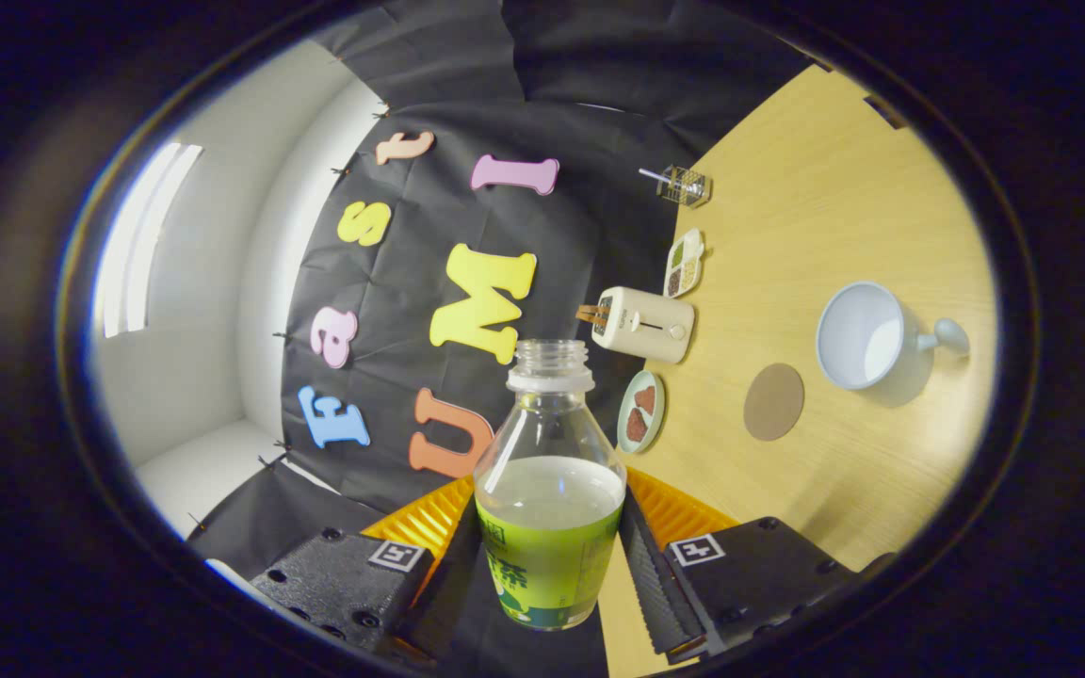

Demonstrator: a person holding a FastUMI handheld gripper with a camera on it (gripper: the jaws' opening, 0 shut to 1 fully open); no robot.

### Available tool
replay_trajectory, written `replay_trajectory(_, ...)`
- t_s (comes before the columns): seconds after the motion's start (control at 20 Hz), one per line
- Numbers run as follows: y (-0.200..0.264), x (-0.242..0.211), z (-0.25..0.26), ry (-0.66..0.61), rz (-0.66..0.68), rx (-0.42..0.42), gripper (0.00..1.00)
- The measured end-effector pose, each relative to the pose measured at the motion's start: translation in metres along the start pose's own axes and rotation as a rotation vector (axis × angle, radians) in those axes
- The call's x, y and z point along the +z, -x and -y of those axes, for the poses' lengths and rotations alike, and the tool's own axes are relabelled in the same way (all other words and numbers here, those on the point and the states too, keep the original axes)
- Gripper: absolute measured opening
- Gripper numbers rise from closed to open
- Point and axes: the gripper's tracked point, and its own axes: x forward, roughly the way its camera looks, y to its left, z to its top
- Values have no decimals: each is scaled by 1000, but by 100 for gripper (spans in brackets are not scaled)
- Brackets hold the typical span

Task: Take the bottle from table, then pour the juice into the cup, finally place the bottle on the coaster

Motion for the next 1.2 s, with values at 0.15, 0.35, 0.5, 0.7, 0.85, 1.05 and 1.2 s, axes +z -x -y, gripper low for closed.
replay_trajectory(0.15,0,2,8,-77,-3,5,79)
replay_trajectory(0.35,-3,0,1,-212,-14,97,79)
replay_trajectory(0.5,1,9,9,-301,5,109,79)
replay_trajectory(0.7,-2,25,14,-394,47,135,79)
replay_trajectory(0.85,-3,28,18,-445,56,149,79)
replay_trajectory(1.05,2,29,20,-473,55,143,79)
replay_trajectory(1.2,4,30,22,-492,53,139,79)
